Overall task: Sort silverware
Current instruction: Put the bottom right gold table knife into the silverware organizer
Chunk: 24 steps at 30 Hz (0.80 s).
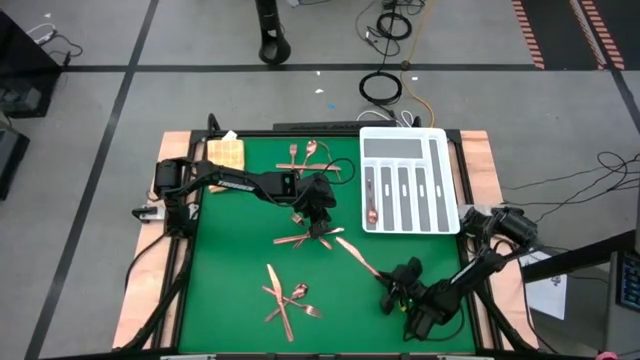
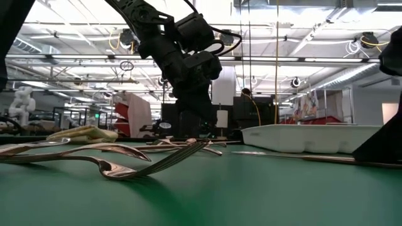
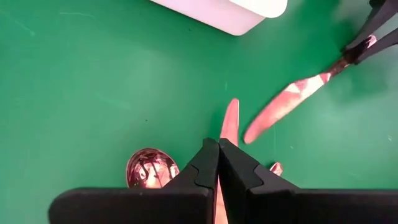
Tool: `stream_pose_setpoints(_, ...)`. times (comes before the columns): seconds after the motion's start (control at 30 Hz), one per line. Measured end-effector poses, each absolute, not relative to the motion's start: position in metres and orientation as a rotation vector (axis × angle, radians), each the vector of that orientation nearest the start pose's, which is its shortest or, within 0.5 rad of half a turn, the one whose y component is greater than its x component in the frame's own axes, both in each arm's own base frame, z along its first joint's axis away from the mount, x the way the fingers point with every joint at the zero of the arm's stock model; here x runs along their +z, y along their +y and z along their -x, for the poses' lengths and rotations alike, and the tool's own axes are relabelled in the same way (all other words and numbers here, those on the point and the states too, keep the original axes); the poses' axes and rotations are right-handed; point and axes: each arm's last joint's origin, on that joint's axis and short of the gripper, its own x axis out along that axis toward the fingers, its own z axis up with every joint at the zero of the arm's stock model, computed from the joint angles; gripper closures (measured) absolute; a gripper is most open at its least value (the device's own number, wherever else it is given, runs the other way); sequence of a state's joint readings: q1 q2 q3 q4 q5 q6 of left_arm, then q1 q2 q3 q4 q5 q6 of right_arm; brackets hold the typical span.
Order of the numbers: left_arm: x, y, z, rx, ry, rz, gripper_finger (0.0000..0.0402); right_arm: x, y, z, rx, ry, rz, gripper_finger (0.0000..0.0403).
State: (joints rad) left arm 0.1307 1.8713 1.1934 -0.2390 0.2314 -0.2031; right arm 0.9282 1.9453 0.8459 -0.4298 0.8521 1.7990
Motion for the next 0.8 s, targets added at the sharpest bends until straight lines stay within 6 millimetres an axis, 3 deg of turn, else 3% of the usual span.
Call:
stream_pose_setpoints(0.43,0.174,0.044,-0.384,-0.007,0.886,0.342,0.0386,0.111,0.199,-0.190,-0.667,0.679,-0.433,0.0401)
stream_pose_setpoints(0.67,0.175,0.044,-0.385,-0.008,0.879,0.340,0.0386,0.118,0.196,-0.192,-0.667,0.609,-0.398,0.0402)
stream_pose_setpoints(0.8,0.175,0.044,-0.385,-0.009,0.875,0.338,0.0386,0.118,0.197,-0.192,-0.649,0.608,-0.387,0.0376)
